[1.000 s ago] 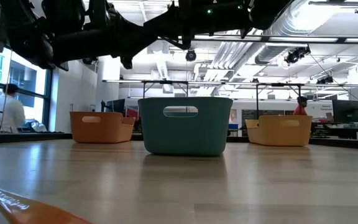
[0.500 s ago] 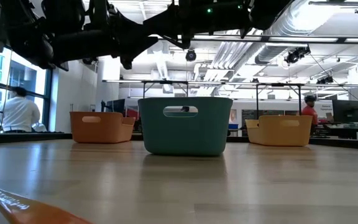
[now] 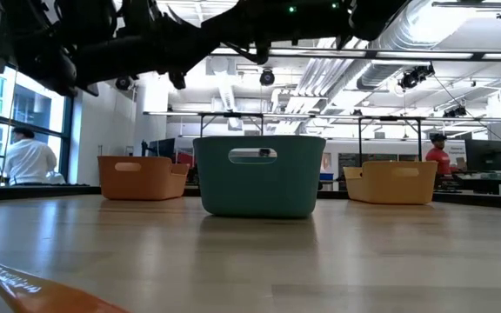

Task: Sort silverware by color (type)
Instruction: Put the black fork into the orange bin

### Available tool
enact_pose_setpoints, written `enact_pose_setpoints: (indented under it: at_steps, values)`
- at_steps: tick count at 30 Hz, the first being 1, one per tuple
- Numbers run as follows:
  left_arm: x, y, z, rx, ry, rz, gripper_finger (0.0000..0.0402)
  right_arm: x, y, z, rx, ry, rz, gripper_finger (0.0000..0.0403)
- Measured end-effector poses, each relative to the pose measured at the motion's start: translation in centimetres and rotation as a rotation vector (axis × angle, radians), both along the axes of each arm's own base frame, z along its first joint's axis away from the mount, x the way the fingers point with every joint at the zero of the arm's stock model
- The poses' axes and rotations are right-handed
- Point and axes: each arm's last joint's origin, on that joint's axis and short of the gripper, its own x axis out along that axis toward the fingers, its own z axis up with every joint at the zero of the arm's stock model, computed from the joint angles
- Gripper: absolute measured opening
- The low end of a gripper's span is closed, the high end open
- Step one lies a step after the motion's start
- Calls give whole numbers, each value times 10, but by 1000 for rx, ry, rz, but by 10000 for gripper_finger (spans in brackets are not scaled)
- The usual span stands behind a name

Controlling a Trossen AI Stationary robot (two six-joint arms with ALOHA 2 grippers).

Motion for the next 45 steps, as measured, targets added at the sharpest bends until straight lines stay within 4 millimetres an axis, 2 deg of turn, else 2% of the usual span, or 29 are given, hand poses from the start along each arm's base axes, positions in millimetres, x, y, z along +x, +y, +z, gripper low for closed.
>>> enact_pose_setpoints:
  at_steps: [8, 14, 19, 27, 31, 35, 41, 45]
  values:
    - [2, 3, 6, 35, -34, 21, 14, 0, -2, 5, 24, -60, -59, 0]
    - [0, 11, 6, -26, -30, 26, 10, 0, -3, 4, 43, -51, -80, 0]
    - [-1, 13, 6, -67, -34, 12, 32, 0, -2, 3, 44, -43, -80, 0]
    - [1, 14, 10, -59, -52, 8, 113, 5, -2, -2, 71, -90, -64, 0]
    - [4, 15, 12, -16, -45, 27, 122, 8, -3, -4, 92, -117, -59, 0]
    - [4, 17, 13, -15, -42, 35, 93, 8, -3, -3, 88, -140, -54, 0]
    - [3, 21, 14, -11, -49, 51, 17, 8, -3, -4, 88, -129, -49, 0]
    - [3, 23, 13, -15, -42, 57, 10, 8, -3, -5, 89, -125, -53, 0]
